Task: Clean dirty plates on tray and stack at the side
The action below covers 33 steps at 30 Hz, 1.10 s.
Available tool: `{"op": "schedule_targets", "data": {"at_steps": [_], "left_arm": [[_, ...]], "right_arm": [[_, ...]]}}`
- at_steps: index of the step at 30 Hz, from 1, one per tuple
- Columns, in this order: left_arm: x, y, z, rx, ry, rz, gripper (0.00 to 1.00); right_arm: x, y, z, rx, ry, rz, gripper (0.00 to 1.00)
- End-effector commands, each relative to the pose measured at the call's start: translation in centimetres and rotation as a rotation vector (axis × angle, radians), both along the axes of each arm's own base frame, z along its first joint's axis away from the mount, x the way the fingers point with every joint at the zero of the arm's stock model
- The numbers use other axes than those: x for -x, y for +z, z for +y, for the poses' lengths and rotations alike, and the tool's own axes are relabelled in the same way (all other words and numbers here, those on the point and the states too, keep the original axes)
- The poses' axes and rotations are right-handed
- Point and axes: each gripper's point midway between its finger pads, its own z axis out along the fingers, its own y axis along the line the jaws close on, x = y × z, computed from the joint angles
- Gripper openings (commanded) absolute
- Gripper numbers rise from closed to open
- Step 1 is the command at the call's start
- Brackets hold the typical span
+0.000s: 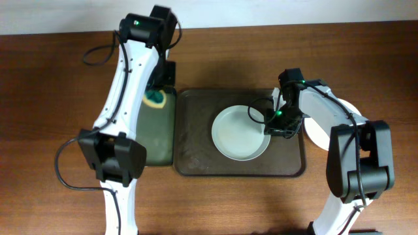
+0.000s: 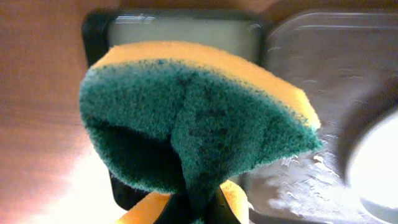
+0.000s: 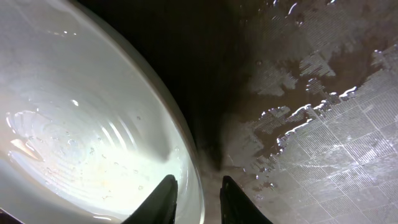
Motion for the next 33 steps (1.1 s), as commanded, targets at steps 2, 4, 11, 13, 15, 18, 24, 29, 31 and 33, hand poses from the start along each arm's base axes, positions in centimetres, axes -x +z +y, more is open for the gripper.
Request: {"op": "schedule_targets", "data": {"at_steps": [2,4,11,13,15,18,24,29,31,33], "left_arm": [[1.1,-5.7,4.2,-0.09,0.105,0.119,0.0],[1.9,-7.9,5.0,-0.065,0.136,0.171,0.0],[3.3,-12.1,5.5,0.053,0.151,0.248,0.0],[3.4,-12.7,5.5,0.056,0.134,0.25,0.0],[3.4,-12.9,5.5,0.055,0.134,0.247,0.0],[3.2,-12.9,5.5,0.056,0.134,0.242,0.0],[3.2,-12.9,5.6,0.05,0.133,0.24,0.17],[3.3,-12.7,5.6,0.05,0.134,0.243,0.73],[3.2,-11.2,5.6,0.055,0.134,0.236,0.75],[2.1,-8.8,5.4,0.067,0.131,0.167,0.75]], "right_arm": [[0.2,0.6,0.3,-0.009,0.003,-0.01,0.25],[0.2,0.6,0.3,-0.009,0.003,-0.01,0.25],[0.2,0.6,0.3,-0.009,0.003,-0.011,0.25],[0.2,0.6,0.3,-0.009,0.003,-0.01,0.25],[0.2,0.6,0.3,-0.009,0.003,-0.01,0.25],[0.2,0.6,0.3,-0.009,0.003,-0.01,0.25],[0.2,0.6,0.3,-0.009,0.003,-0.01,0.25],[0.1,0.6,0.2,0.001,0.003,-0.012,0.3],[0.1,0.5,0.2,0.002,0.002,-0.014,0.33],[0.1,0.5,0.2,0.002,0.002,-0.015,0.33]]}}
